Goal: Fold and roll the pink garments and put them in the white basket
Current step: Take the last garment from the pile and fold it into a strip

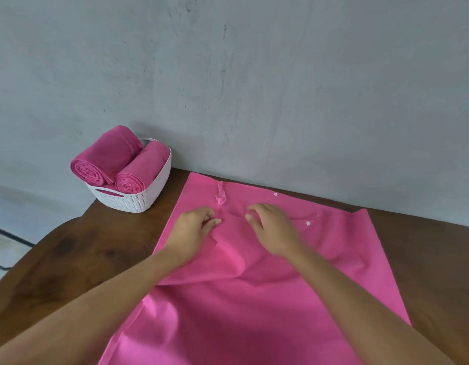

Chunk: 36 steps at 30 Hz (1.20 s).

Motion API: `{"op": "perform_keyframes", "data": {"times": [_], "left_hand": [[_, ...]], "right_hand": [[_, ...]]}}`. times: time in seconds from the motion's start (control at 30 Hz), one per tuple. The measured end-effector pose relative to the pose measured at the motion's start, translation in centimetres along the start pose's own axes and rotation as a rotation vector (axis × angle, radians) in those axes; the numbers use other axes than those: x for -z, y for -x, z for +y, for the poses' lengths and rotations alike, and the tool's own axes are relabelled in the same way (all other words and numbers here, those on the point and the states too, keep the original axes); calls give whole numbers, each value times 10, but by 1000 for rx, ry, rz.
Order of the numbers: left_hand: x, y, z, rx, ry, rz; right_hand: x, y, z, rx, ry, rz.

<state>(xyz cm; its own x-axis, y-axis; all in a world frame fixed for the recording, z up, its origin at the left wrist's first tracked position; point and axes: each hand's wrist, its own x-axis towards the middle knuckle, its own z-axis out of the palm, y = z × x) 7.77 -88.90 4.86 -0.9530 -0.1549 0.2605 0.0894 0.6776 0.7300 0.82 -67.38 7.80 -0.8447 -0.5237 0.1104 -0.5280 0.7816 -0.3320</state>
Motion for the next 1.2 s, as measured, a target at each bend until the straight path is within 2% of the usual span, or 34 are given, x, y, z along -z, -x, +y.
{"op": "perform_keyframes", "data": {"times": [0.23, 0.4, 0.47, 0.53, 0.63, 0.73, 0.93, 1.2], "left_hand": [[15, -23, -48, 183, -42, 30], [19, -45, -65, 211, -67, 22], [19, -56, -69, 206, -75, 39], [17, -68, -71, 221, -81, 71], [16, -85, -75, 239, -76, 100], [14, -99, -76, 234, -65, 112], [18, -122, -65, 232, -87, 145], [28, -112, -52, 294, -66, 230]], "right_hand": [[-31, -66, -29, -10, -190, -178], [-53, -94, -31, -81, -186, -255], [-56, -99, -29, -85, -178, -213], [-52, -101, -27, -66, -212, -94], [-38, -102, -22, -56, -323, 89], [-20, -103, -19, -79, -418, 180], [-4, -101, -15, -84, -567, 193], [-15, -58, -6, -22, -547, 186]]}}
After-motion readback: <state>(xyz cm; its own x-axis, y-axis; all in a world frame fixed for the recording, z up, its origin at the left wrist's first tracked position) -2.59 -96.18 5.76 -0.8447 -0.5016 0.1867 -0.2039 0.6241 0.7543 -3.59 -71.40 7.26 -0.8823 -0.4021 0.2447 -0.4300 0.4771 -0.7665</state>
